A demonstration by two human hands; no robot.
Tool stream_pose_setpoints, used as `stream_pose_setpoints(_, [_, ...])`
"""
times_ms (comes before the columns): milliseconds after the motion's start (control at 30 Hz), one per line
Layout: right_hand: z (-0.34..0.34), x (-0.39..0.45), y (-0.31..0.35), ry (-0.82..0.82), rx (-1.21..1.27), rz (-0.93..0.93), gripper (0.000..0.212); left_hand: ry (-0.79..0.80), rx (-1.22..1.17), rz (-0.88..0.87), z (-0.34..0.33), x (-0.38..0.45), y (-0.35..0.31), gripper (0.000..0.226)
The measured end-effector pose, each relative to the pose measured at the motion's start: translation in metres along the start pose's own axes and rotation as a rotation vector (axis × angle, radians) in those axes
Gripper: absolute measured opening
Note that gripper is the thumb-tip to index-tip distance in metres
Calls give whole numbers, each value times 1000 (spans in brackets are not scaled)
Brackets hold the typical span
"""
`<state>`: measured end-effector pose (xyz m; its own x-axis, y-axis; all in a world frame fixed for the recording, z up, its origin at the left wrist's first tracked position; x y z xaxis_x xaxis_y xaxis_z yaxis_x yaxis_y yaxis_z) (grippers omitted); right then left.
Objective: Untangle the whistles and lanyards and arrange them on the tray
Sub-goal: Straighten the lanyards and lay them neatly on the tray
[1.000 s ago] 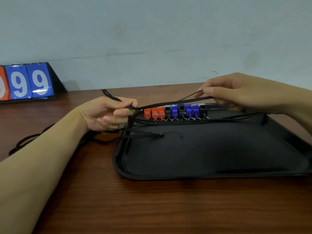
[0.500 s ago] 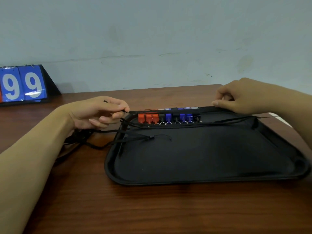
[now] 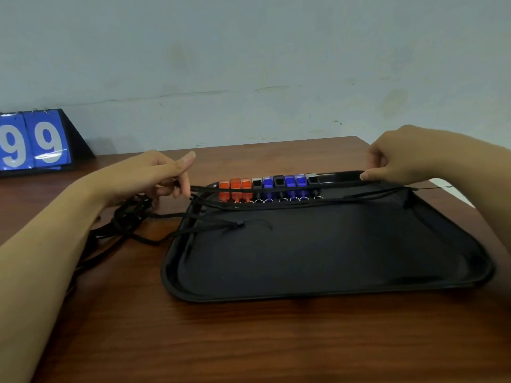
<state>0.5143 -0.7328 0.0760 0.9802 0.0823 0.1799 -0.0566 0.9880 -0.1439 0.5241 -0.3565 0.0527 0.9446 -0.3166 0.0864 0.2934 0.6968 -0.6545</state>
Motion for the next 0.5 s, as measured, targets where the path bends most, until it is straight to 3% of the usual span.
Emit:
stream_pose_setpoints(367, [-3, 0, -7, 21, -15, -64, 28, 60, 390, 33, -4, 3, 4, 76])
stream_pose_setpoints(500, [13, 0, 5, -158, 28, 22, 24, 5, 493, -18, 9, 1, -11, 75])
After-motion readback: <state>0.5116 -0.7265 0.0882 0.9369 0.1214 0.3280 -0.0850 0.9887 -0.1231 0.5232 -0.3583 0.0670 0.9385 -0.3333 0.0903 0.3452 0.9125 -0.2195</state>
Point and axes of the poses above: each hand's wrist, its own x-axis towards the middle knuckle, its own z-axis out of the back of the hand, y = z × x, the point moved 8 cm from there along x, towards the middle knuckle, and after that the axes turned 3 degrees about -y, right-handed, at the moved point
